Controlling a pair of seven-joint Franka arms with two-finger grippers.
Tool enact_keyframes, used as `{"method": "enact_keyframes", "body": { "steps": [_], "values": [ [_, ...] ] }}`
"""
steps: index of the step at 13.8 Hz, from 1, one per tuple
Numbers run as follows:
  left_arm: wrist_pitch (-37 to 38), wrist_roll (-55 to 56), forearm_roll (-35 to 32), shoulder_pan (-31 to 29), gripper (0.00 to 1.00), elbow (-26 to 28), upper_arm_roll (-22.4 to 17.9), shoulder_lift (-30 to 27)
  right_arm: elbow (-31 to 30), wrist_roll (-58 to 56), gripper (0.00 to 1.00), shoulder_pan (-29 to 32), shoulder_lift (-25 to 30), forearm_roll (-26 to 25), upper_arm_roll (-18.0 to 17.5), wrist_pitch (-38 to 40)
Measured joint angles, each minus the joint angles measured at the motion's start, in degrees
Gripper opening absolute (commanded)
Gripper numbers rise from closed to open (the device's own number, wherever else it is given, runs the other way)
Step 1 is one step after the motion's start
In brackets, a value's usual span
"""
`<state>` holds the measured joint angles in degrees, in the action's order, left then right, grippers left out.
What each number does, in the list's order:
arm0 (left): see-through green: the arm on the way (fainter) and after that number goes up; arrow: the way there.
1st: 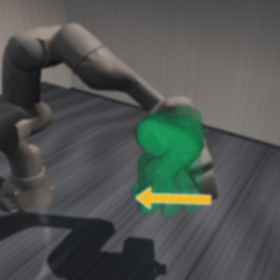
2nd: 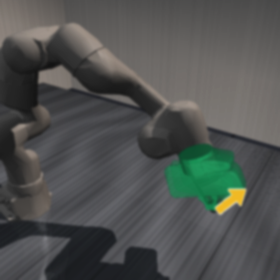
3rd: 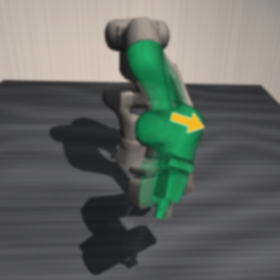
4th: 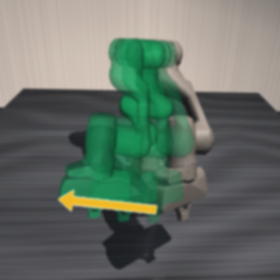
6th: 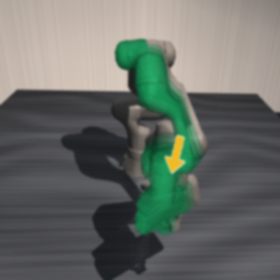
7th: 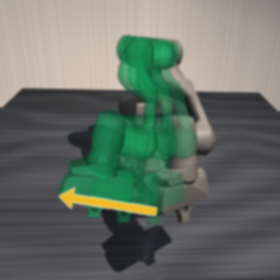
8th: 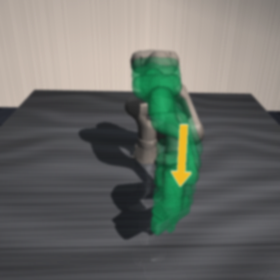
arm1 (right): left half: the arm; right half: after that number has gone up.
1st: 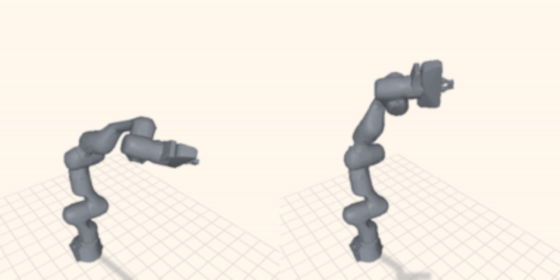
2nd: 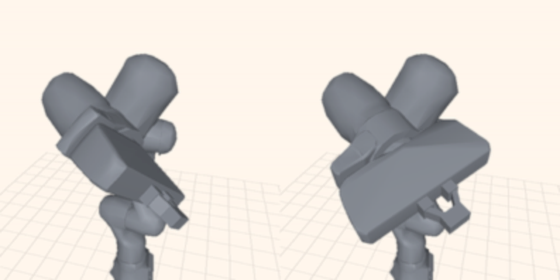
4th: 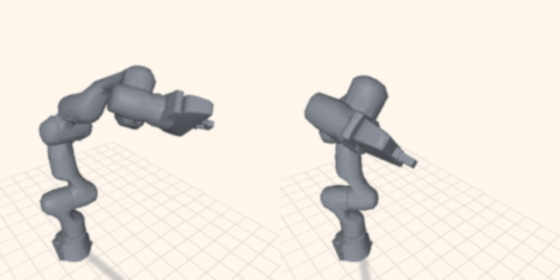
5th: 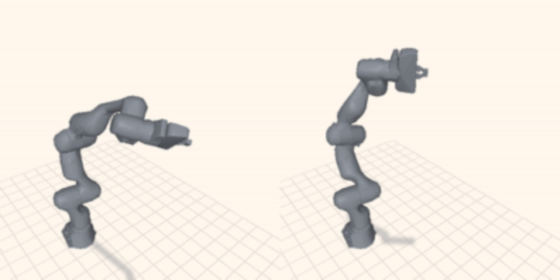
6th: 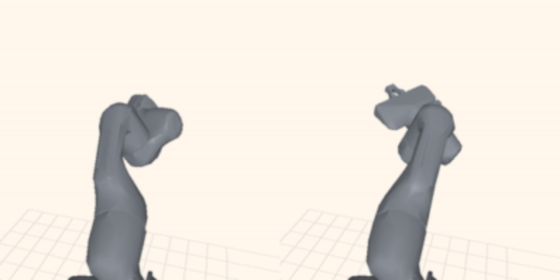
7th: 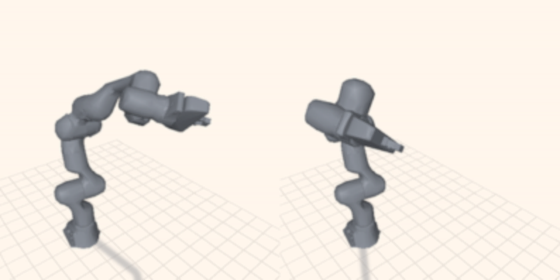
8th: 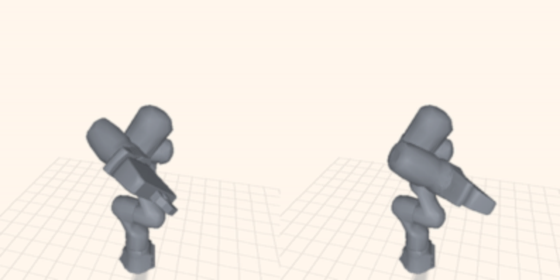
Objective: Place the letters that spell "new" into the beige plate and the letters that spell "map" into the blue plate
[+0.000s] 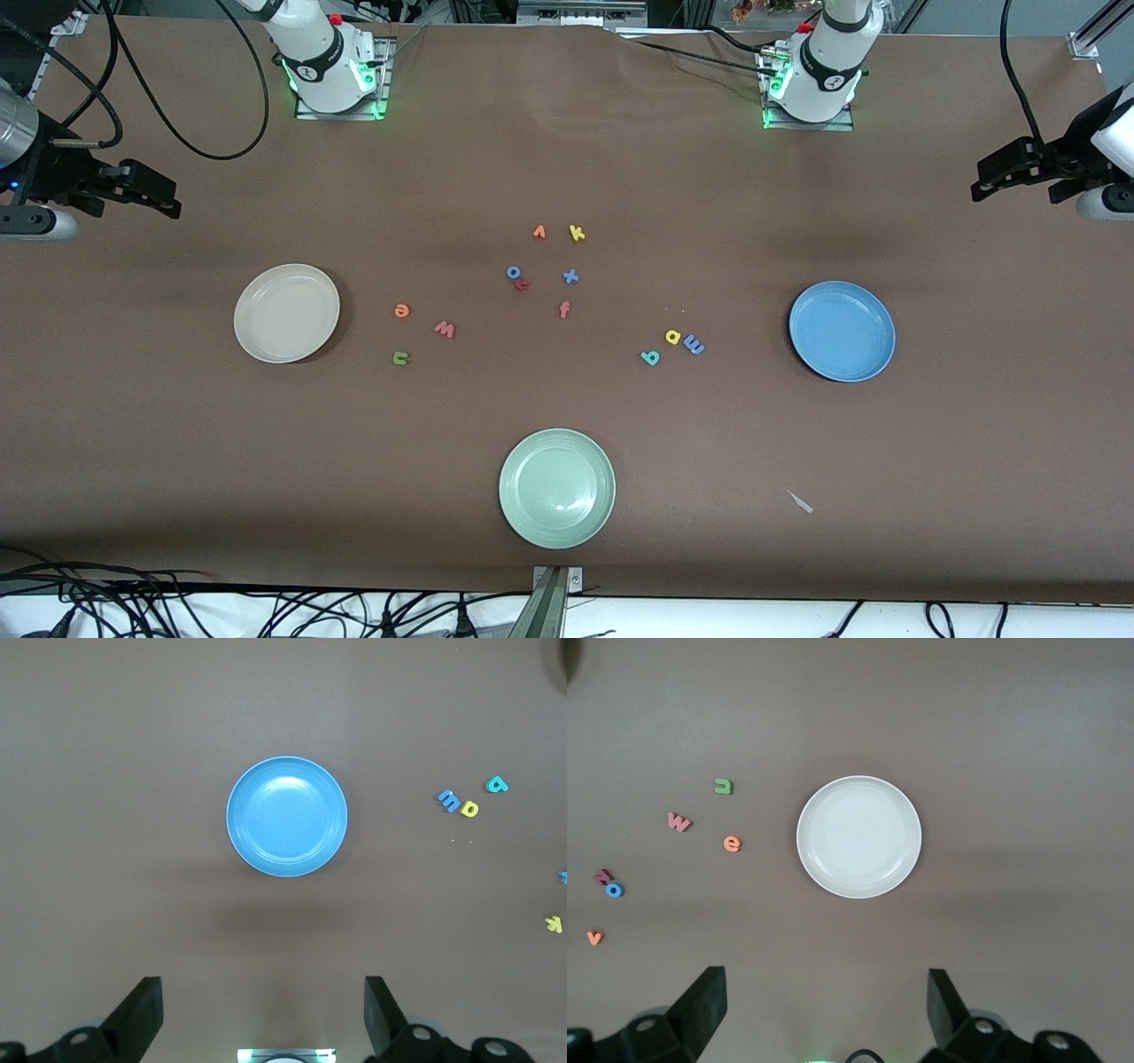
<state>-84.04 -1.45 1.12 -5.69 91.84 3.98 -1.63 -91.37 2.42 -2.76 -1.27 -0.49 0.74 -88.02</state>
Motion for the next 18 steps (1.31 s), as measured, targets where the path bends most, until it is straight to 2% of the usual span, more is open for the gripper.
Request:
{"method": "enact_keyframes", "body": {
  "steps": [10, 14, 18],
  "values": [
    [-1.8, 0.0, 0.0, 0.1, 1.0, 0.9, 0.3, 2.5, 0.0, 0.0, 1.0, 0.0, 0.0, 0.0, 0.0, 0.1],
    [-2.4, 0.0, 1.6, 0.8, 1.0, 2.6, 1.7, 5.2, 0.0, 0.0, 1.0, 0.0, 0.0, 0.0, 0.0, 0.2],
    [-14.1, 2.8, 2.5, 1.9, 1.0, 9.9, 6.2, 7.5, -0.1, 0.0, 1.0, -0.2, 0.0, 0.0, -0.3, 0.8]
  ]
}}
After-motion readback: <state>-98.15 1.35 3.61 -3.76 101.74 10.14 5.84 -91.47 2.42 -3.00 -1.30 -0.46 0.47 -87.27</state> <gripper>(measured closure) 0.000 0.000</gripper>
